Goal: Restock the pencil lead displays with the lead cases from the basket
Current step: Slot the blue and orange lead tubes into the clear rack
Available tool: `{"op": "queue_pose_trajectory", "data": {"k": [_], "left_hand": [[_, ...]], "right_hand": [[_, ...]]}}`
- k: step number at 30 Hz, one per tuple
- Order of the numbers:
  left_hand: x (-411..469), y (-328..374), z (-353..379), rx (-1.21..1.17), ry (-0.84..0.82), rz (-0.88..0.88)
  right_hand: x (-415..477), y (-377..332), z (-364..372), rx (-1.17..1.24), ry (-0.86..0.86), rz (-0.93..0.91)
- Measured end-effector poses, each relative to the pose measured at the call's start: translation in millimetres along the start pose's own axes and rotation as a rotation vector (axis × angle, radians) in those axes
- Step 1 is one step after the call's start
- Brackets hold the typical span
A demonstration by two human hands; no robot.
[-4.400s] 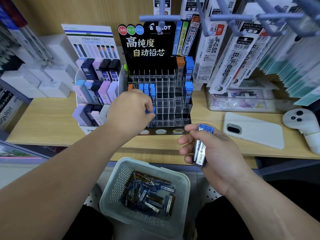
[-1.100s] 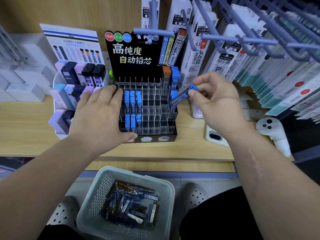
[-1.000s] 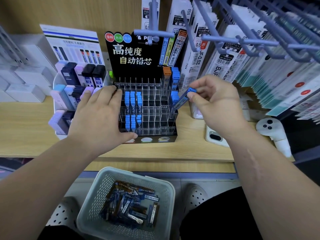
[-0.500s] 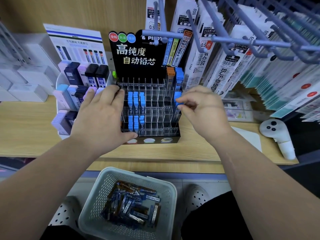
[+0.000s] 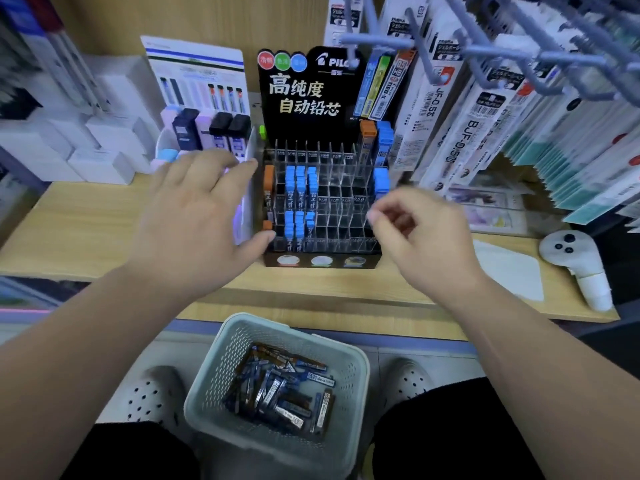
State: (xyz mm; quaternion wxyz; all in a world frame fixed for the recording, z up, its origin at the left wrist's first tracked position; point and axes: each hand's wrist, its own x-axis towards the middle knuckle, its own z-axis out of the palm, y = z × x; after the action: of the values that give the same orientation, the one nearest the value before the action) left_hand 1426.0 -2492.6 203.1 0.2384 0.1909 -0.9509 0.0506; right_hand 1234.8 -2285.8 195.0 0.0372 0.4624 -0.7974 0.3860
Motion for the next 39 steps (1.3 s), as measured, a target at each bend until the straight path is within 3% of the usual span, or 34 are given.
{"op": "queue_pose_trajectory", "data": {"k": [4,6,9,15,18,23,29,39], "left_hand": [[-46,-23,-5,-0.076,0.083,-0.035],[-75,-34,1,-0.120,0.021,-0.097],[-123,-51,22,-0.180,-0.219,-0.257],[-195,-72,83,-0.279,-0.794,-0.673],[-217,-69,110,-0.438,-0.939,-0.832],[-239,-58,138,-0.684,-0.973,-0.885],[-244,-49,151,-0.671,-0.930,-0.888],[-258,-39,152,-0.738,-0.849,-0.941]], "right_hand": [[-41,2,34,0.048,-0.438,-0.031],[-58,9,57,0.030,-0.702,0.052],[-82,19,95,-0.017,-0.977,0.237],[-110,36,171,-0.095,-1.316,0.465],[-124,46,198,-0.133,-1.352,0.554],[-156,66,234,-0.163,-1.319,0.745],[-189,70,264,-0.112,-1.304,0.866],[-231,71,298,-0.070,-1.090,0.926]]}}
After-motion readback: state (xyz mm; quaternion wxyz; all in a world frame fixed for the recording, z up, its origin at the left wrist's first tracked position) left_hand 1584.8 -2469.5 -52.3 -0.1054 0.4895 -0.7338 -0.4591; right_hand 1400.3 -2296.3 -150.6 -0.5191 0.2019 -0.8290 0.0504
